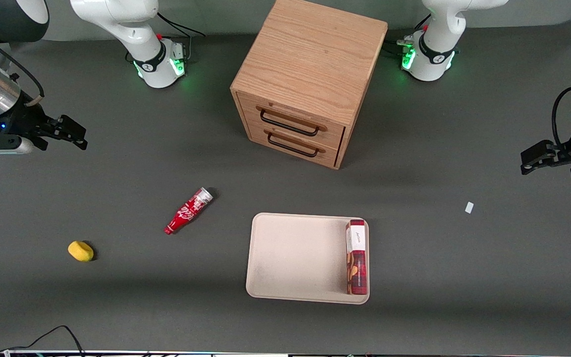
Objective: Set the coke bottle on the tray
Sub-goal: 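Move the right gripper down over the red Coca-Cola bottle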
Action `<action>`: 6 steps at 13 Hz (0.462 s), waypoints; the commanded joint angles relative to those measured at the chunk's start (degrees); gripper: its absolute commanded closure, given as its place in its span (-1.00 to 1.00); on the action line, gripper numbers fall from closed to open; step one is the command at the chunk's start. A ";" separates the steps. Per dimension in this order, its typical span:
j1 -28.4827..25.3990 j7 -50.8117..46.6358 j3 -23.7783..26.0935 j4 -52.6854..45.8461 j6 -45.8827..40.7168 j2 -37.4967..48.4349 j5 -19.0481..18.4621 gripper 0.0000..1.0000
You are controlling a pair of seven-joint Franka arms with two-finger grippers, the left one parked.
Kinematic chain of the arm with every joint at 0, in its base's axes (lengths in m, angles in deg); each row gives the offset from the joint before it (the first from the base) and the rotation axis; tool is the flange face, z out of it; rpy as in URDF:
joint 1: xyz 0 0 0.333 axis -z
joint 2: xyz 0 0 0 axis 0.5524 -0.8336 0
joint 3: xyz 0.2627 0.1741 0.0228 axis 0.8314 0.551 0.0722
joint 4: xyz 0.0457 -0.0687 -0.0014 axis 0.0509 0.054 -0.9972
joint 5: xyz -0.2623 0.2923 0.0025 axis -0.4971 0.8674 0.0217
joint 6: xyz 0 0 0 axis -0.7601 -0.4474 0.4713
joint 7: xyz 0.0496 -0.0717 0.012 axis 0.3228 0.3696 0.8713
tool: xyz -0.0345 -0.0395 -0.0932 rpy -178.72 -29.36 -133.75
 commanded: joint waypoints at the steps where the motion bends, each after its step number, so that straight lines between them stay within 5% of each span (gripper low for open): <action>1: -0.02 0.52 -0.24 -1.30 -1.42 -0.56 0.57 -1.00; 6: -1.68 -8.14 0.02 -2.71 1.03 -7.49 3.54 -1.00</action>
